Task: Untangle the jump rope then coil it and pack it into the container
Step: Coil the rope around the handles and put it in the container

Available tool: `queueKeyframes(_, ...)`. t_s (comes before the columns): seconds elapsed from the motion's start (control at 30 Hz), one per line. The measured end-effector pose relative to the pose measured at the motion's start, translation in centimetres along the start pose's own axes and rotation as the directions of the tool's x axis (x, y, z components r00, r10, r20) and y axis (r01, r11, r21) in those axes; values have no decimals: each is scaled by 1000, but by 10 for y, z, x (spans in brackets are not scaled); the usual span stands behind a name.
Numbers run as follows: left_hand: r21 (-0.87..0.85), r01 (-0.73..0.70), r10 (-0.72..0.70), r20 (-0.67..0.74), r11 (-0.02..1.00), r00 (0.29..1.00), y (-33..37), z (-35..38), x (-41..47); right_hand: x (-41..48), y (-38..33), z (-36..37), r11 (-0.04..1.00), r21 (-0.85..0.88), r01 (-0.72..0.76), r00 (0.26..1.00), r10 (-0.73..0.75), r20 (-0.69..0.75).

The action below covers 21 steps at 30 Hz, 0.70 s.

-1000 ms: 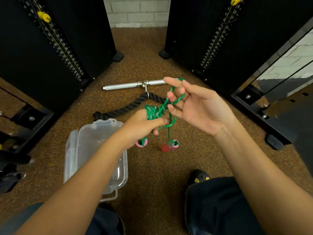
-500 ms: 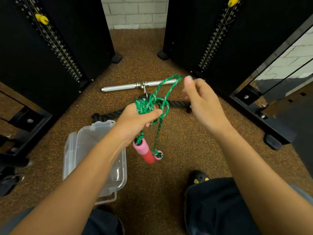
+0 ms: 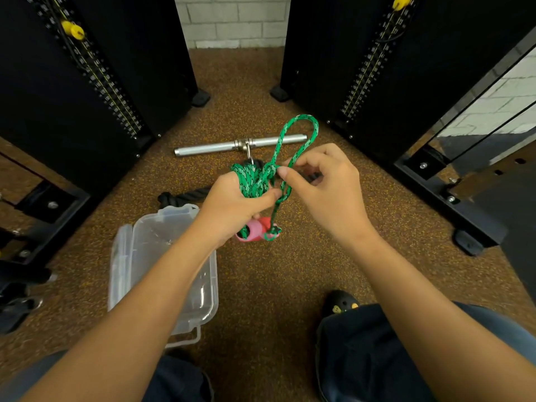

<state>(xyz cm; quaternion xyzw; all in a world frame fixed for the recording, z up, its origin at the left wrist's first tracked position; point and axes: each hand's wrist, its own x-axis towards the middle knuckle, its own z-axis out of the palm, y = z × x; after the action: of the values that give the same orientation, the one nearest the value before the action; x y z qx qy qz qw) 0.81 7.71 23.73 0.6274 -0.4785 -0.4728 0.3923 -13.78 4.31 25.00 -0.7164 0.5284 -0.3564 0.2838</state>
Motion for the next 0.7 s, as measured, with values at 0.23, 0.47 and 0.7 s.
queueKeyframes(0.23,6,148,-147,162,989,976,-16,19,-1,10,-11,-14,813,516,-271,958,176,225)
queueKeyframes(0.47,13,63,-63,-48,998,997,-19,5,6,9,-15,-14,500,696,-516,854,238,462)
queueKeyframes(0.7,-11,128,-126,123,992,984,-19,12,2,16,-8,-23,177,844,-507,818,408,406)
